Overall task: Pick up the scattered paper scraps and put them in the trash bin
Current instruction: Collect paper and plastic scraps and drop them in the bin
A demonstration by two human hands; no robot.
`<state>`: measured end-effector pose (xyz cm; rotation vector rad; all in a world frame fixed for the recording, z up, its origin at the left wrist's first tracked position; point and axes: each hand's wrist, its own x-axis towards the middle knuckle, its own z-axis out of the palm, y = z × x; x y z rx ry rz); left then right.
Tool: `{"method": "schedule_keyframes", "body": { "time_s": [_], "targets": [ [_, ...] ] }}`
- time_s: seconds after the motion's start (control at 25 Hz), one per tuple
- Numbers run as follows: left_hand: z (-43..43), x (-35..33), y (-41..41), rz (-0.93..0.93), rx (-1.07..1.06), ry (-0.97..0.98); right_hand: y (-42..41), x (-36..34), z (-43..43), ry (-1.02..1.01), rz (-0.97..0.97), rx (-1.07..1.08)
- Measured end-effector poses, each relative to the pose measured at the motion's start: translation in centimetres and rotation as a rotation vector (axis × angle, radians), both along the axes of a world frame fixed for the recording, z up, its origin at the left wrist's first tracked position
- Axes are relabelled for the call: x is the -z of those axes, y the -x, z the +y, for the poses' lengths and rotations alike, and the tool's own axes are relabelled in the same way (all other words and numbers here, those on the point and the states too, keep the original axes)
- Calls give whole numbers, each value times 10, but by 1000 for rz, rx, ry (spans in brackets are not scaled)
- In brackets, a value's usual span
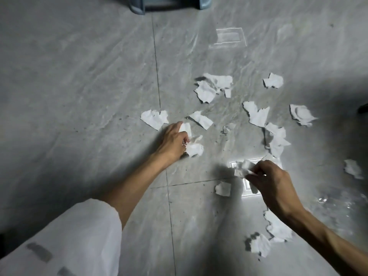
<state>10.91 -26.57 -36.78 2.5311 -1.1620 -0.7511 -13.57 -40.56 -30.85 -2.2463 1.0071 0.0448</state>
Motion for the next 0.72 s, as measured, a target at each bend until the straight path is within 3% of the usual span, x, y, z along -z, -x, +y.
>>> {"method": "schedule_keyframes", "body": {
  "time_s": [0.16, 0.32, 0.52, 0.64, 0.72],
  "targets": [
    [-18, 10, 5, -114, 23, -66, 25, -21, -6, -50, -33, 65],
    [-21, -4, 13, -9, -233, 24, 32, -10, -6, -109, -22, 59],
    [8, -62, 7, 175, -329, 59, 8, 38, 31, -167, 106, -272],
    [44, -108, 2, 173, -341, 85, -5, 51, 45, -131, 181, -366],
    [71, -135, 2, 159, -356, 96, -14, 48, 50, -172, 134, -364]
  ]
}}
